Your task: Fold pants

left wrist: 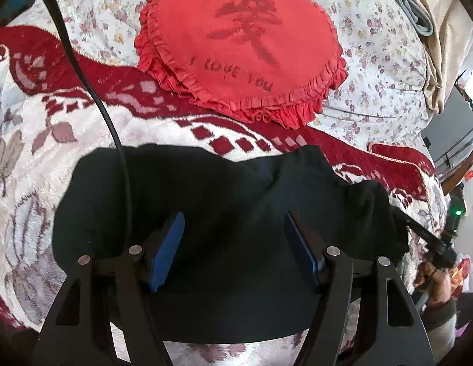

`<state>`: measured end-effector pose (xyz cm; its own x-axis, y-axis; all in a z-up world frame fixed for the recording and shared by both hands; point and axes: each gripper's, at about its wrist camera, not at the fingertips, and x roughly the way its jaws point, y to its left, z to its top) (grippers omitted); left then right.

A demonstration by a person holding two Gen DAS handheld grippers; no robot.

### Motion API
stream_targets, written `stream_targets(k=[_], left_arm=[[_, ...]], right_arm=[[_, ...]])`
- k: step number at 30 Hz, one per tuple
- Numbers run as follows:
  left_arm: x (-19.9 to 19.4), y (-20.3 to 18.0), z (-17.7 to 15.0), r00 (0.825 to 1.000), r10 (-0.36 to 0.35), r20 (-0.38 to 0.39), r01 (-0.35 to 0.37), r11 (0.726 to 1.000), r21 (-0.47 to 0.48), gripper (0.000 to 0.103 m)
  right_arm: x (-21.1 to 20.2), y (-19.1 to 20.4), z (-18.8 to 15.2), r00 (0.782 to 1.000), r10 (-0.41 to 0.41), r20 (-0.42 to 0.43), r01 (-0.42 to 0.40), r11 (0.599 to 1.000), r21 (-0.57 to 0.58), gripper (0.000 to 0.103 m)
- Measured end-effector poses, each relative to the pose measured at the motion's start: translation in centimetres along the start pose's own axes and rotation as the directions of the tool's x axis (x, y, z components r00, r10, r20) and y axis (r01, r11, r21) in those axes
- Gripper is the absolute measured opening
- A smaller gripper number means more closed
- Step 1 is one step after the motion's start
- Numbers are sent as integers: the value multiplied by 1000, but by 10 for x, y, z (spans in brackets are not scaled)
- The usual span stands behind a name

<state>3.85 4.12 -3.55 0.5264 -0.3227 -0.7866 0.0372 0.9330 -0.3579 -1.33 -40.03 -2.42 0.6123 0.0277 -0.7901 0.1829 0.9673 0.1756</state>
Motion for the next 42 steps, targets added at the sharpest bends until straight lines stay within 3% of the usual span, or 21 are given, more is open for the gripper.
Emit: stream_targets(k=[3,6,8,11,15,17,21,23,29,33,37,42], left_arm=[[-1,0,-2,1000,10,12,-10,1000,2,67],[8,4,-6,1000,21,-15,-21,1000,-12,67],[12,4,-8,999,30,-9,-30,999,-10,67],[12,1,-10,999,49,-3,-49,999,-2,67],[8,-8,-11,998,67,15,-67,998,21,67],[8,-13,-11,997,68,21,-69,997,32,67],[10,-24,-12,995,90,40,-92,994,57,67],[12,-31,-12,994,99,48,-103,992,77,67],[26,-39,-6,992,123,28,-125,987,99,67],[35,-38,-3,991,135,16,-136,986,99,67],[40,-38,0,990,141,11,-142,984,104,67],[31,-39,-2,992,122,14,-122,988,90,67]], right_arm=[[-12,-12,-4,999,-42,1,42,998,38,7],[0,-16,-7,987,-151,-49,152,988,19,7],[7,-19,-7,982,-181,-45,182,983,21,7],[3,-25,-4,987,-158,-30,159,986,51,7],[-31,-15,-5,991,-126,31,125,991,36,14],[-42,-2,-8,998,-50,38,50,999,16,25],[-48,37,-12,996,82,43,-79,995,-63,30],[-36,57,-9,987,157,26,-154,985,-75,30],[20,112,2,973,222,-68,-230,963,-140,30],[61,118,8,991,100,-94,-113,983,-147,30],[82,96,22,993,88,-78,-92,995,-48,30],[33,87,21,991,117,-61,-121,989,-79,32]])
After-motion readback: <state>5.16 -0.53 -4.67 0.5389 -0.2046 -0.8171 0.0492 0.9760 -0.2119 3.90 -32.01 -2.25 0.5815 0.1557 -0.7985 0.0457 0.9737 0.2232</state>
